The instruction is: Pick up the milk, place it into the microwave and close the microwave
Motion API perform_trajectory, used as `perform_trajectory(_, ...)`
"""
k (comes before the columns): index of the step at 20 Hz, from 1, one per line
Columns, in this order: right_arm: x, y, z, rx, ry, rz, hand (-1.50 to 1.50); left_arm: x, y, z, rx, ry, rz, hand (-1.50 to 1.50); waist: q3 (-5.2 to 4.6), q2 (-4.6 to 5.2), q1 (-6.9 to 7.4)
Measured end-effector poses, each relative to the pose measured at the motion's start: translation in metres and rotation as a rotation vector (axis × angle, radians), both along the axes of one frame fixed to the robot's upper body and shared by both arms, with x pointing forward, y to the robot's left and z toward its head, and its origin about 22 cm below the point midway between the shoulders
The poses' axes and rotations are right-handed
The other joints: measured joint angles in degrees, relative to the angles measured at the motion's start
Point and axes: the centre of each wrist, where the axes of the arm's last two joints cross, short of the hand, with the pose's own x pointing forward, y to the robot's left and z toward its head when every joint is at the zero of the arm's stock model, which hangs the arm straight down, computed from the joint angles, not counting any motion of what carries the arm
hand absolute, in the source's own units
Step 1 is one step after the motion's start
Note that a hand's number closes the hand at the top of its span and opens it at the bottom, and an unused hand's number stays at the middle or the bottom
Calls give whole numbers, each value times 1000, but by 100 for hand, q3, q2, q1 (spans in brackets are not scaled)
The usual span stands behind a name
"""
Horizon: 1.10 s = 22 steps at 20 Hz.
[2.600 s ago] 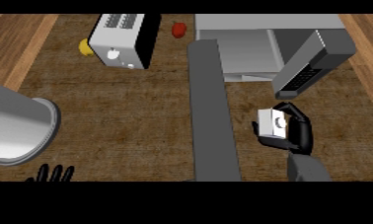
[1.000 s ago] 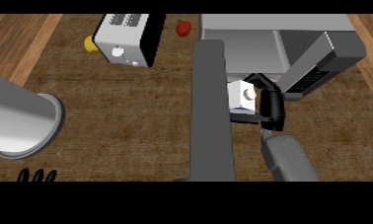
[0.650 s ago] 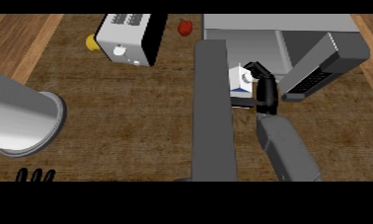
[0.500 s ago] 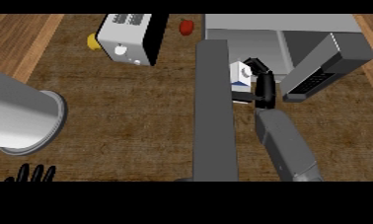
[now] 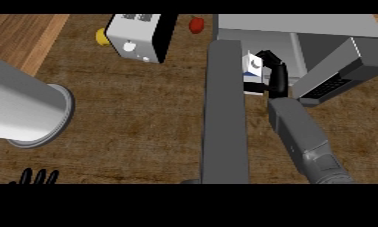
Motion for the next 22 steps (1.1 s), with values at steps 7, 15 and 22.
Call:
perform_trajectory(7,12,-18,13,-132,-28,-39,150,2,1,1,-3,-8,-20,-150,9,79,160)
perform_trajectory(15,24,-22,30,-213,-91,-84,150,9,3,-1,-6,-10,-37,-150,15,132,249)
perform_trajectory(22,35,-27,49,-212,-176,-131,150,12,6,-6,-2,-4,-37,-150,19,187,339)
